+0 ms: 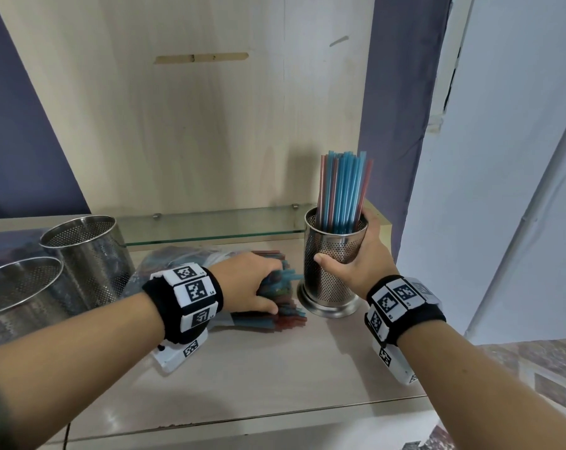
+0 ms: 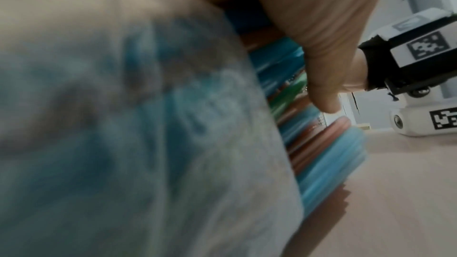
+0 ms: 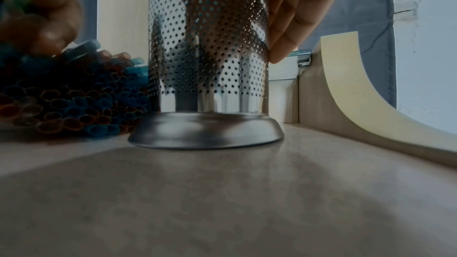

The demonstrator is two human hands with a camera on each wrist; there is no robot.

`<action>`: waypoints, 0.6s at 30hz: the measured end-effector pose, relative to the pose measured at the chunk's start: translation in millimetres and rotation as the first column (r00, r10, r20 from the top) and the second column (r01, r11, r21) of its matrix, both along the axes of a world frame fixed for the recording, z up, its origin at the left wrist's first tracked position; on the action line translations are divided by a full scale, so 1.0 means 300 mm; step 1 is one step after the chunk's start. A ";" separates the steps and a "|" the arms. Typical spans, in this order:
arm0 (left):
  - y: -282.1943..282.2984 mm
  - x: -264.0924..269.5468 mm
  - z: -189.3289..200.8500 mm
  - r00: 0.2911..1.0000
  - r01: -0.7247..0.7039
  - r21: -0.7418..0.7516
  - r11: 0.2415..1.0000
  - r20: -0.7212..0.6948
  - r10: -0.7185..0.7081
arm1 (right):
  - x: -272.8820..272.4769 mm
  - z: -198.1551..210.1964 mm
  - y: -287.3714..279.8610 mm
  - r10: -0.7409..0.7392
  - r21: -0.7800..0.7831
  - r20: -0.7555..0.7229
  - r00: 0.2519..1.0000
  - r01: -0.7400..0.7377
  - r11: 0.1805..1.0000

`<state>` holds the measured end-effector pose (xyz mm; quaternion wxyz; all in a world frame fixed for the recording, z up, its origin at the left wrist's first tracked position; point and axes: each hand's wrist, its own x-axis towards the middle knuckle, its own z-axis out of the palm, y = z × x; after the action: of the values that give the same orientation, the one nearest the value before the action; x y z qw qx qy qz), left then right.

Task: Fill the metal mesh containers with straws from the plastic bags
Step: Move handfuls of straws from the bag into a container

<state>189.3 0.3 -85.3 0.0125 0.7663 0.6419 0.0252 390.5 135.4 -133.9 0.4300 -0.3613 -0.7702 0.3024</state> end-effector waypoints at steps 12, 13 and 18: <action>0.021 -0.024 0.076 0.952 -0.047 0.197 0.979 0.306 -0.016 | 0.000 0.004 -0.001 0.000 -0.006 0.013 1.000 0.000 1.000; 0.027 -0.025 0.084 0.946 -0.041 0.201 0.979 0.322 -0.026 | 0.001 0.004 -0.002 -0.001 -0.002 0.012 1.000 0.001 1.000; 0.058 -0.028 0.125 0.964 -0.041 0.098 0.994 0.267 0.014 | 0.001 0.009 -0.006 0.006 0.000 0.012 1.000 -0.006 1.000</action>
<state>180.9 17.8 -47.9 0.0587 0.7466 0.6428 0.1612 390.7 133.5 -131.3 0.4247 -0.3607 -0.7738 0.3014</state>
